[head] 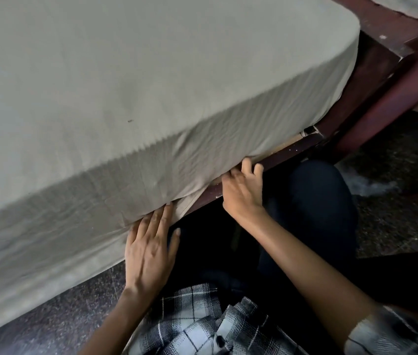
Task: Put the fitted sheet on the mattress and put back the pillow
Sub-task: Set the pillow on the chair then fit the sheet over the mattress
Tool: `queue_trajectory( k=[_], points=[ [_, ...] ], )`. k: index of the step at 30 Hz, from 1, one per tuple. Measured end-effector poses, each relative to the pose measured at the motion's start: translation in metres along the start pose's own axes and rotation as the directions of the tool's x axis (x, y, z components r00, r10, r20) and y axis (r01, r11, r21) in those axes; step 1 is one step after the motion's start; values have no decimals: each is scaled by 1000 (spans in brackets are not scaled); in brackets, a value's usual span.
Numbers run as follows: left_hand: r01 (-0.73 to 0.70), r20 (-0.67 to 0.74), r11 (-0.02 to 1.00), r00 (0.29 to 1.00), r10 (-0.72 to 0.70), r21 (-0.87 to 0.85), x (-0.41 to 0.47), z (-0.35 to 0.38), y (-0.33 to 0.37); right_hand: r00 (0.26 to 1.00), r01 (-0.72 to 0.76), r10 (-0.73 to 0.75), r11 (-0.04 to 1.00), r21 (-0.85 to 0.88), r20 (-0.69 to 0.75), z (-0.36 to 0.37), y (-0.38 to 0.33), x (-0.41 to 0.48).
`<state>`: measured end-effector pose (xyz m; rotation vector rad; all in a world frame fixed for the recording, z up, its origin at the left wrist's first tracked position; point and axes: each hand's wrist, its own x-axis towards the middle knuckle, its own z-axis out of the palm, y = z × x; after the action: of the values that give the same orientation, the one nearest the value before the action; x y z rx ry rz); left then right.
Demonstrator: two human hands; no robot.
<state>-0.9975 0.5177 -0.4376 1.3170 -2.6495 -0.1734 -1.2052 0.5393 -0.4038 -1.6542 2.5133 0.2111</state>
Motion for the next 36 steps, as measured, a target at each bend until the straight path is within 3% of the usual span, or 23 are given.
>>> queue_trajectory(
  k=[7, 11, 15, 19, 22, 26, 30, 36],
  points=[
    [-41, -20, 999, 999, 41, 8, 0, -4, -3, 979, -19, -3, 994, 105, 203, -10, 1, -5],
    [-51, 2, 999, 999, 51, 1, 0, -6, -4, 989, 144, -145, 977, 156, -3, -12, -16, -33],
    [-136, -21, 988, 991, 135, -69, -3, -9, -16, 942, 302, -261, 933, 195, -210, -4, -37, -38],
    [-195, -110, 959, 978, 175, -207, -10, -16, -26, 934, 354, -335, 914, 197, -124, 3, -35, -33],
    [-132, -178, 962, 980, 90, -241, -18, -24, -29, 943, 324, -331, 932, 162, 17, -4, -47, -36],
    [53, -248, 987, 965, -91, -154, -39, -27, -45, 976, 208, -212, 973, 98, 39, -11, -71, -38],
    [109, -285, 993, 951, -119, -51, -69, -22, -72, 993, 97, -102, 991, 87, 55, -7, -88, -41],
    [173, -290, 985, 942, -170, -17, -87, -14, -90, 975, 184, -204, 963, 198, 83, -10, -73, -45]
  ],
)
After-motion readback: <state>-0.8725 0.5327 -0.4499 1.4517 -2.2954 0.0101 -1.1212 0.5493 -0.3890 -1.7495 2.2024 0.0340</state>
